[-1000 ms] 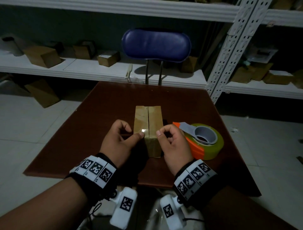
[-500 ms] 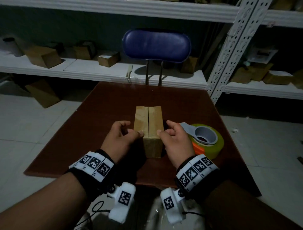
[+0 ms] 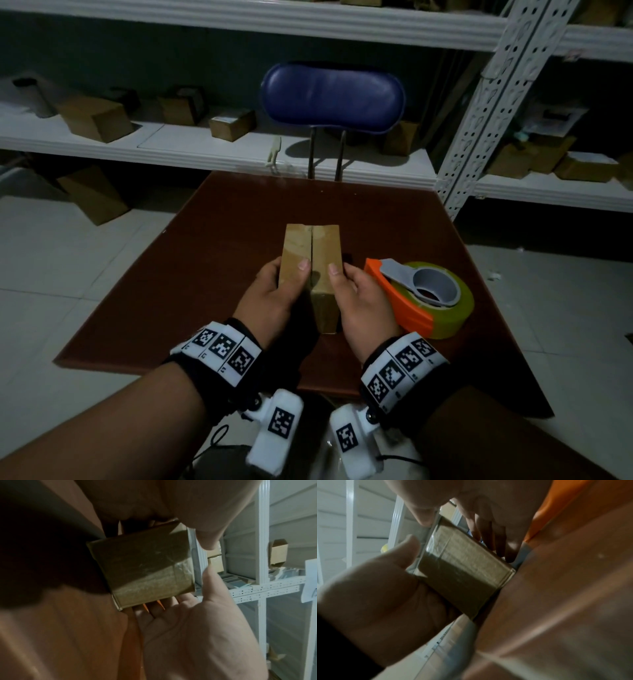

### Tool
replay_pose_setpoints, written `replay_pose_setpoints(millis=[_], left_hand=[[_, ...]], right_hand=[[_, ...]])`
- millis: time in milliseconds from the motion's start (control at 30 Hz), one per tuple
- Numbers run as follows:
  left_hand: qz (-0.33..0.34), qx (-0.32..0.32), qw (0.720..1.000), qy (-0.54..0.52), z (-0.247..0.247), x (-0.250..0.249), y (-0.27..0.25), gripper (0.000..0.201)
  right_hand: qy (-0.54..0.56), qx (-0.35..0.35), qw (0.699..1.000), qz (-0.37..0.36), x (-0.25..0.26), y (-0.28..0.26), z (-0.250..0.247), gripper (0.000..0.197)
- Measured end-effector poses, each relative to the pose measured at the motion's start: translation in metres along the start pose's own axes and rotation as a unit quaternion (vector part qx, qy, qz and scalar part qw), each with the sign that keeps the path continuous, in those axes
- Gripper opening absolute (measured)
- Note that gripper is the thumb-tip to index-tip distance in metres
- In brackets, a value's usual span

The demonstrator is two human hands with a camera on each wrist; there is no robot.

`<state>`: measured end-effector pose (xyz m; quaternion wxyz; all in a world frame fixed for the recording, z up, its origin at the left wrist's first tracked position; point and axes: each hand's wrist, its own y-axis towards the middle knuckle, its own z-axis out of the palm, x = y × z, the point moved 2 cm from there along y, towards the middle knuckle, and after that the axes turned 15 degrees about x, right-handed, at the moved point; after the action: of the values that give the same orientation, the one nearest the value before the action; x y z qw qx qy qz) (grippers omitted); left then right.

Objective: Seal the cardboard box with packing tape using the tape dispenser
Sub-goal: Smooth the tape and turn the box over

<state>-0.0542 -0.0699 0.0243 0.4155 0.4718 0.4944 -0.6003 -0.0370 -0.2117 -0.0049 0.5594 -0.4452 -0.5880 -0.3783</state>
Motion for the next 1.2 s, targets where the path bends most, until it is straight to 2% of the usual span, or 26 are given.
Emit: replay_pose_setpoints(millis=[33, 100, 167, 300, 400, 500, 633, 800, 1000, 1067, 1200], left_hand=[[-0.002, -0.003, 1.0, 0.007, 0.0, 0.001, 0.0, 0.049], [-0.008, -0.01, 1.0, 0.013, -0.002, 0.004, 0.002, 0.038], [-0.012, -0.015, 1.0, 0.005, -0.004, 0.005, 0.003, 0.026], [-0.01, -0.019, 1.0, 0.002, -0.003, 0.006, 0.004, 0.016], [-0.012, -0.019, 0.999, -0.027, 0.0, 0.007, 0.006, 0.008], [-0.015, -0.015, 0.999, -0.036, -0.001, 0.008, 0.006, 0.013], [-0.025, -0.007, 0.999, -0.04, -0.006, 0.009, 0.008, 0.021], [-0.026, -0.027, 0.999, -0.028, -0.014, 0.005, 0.006, 0.026], [-0.03, -0.015, 0.999, -0.018, -0.011, 0.007, 0.002, 0.034], [-0.027, -0.015, 0.999, -0.008, -0.01, 0.009, 0.004, 0.041], [0.005, 0.017, 1.0, 0.018, -0.005, 0.017, 0.007, 0.07]], right_hand=[[0.001, 0.006, 1.0, -0.002, -0.001, 0.0, 0.001, 0.042], [0.002, 0.011, 1.0, -0.006, -0.002, 0.001, 0.001, 0.035], [0.0, 0.013, 1.0, -0.011, -0.003, 0.001, 0.001, 0.037], [0.011, 0.012, 1.0, 0.003, -0.004, 0.003, -0.001, 0.043], [-0.01, 0.011, 1.0, 0.007, -0.001, 0.003, 0.0, 0.04], [-0.048, 0.016, 0.999, -0.002, 0.001, 0.001, -0.002, 0.035], [-0.09, 0.015, 0.996, -0.002, 0.001, 0.0, -0.004, 0.04], [-0.116, 0.001, 0.993, 0.022, 0.0, 0.003, -0.008, 0.061], [-0.102, -0.023, 0.994, 0.036, -0.004, 0.005, -0.003, 0.081], [-0.098, -0.025, 0.994, 0.033, -0.003, 0.005, -0.004, 0.078], [-0.104, -0.006, 0.994, 0.017, 0.005, -0.001, -0.003, 0.042]])
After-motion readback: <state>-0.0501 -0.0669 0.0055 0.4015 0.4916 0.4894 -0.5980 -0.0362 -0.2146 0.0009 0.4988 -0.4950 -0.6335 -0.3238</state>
